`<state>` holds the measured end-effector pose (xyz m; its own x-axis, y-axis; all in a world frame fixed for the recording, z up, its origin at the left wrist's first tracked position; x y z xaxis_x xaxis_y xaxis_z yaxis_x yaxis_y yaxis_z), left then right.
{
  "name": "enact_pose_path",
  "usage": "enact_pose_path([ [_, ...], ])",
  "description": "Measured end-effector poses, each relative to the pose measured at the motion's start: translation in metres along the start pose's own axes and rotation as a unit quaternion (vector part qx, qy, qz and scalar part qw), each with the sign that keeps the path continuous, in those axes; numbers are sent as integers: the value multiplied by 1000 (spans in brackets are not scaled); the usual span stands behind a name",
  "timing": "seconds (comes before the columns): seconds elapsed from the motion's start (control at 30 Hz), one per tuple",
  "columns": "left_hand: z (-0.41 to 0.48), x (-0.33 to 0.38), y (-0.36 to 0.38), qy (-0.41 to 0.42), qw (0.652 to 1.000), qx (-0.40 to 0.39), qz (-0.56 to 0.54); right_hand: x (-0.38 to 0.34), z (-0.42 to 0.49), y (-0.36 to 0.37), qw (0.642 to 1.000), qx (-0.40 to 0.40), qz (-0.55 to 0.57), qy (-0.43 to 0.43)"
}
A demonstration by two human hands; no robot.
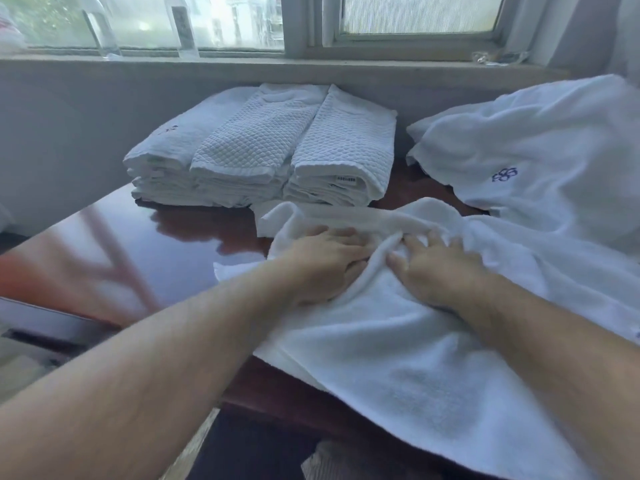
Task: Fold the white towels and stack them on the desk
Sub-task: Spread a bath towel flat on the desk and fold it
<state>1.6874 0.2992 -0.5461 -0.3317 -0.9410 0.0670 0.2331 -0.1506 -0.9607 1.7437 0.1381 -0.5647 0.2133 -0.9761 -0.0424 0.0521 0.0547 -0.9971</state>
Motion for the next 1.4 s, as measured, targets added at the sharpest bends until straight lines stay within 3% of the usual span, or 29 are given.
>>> enact_pose_path([
  [0.17,-33,2,-26,-17,980,199,13,-3,3,6,999,29,-16,15],
  [0.27,-62,3,-35,-22,981,185,49,-19,10,10,999,30,-16,-10],
  [0.37,-81,-8,-31,-97,980,143,94,-37,13,12,998,35,6,-47],
  [0.43,-88,-18,-33,-151,975,160,15,-49,11,16,995,36,10,-93],
  [0.5,-98,-45,-42,-264,936,219,-81,-54,8,17,993,38,26,-112],
  [0.57,-112,-74,-51,-359,889,276,-69,-54,8,16,992,54,58,-103],
  [0.63,-127,-90,-44,-426,873,228,-70,-54,8,16,990,66,69,-102],
  [0.7,-135,-89,-35,-417,885,187,-89,-54,9,16,989,71,74,-102],
  [0.83,-147,-81,-36,-384,891,218,-100,-53,9,17,990,74,71,-101],
  [1.03,-164,-83,-63,-383,897,214,52,-53,11,16,991,62,66,-98],
  [1.2,-181,-93,-73,-442,868,48,220,-54,10,17,990,59,55,-113],
  [1.27,-170,-84,-81,-387,883,59,259,-54,8,17,990,54,55,-118],
  [1.33,-148,-68,-86,-280,931,146,184,-55,6,17,990,45,56,-124],
  [1.4,-128,-52,-77,-213,964,158,22,-57,4,16,989,36,57,-129],
])
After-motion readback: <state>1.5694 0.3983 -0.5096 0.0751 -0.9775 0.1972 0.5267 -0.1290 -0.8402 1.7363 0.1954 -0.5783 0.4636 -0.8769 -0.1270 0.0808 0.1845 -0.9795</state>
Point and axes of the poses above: each hand's wrist, its own z-axis towards the middle knuckle, its own y-axis out of the palm, x = y × z, the point moved 7 cm from there along z, towards the middle knuckle, and after that the axes turned 14 degrees about x, right-handed, at the moved point
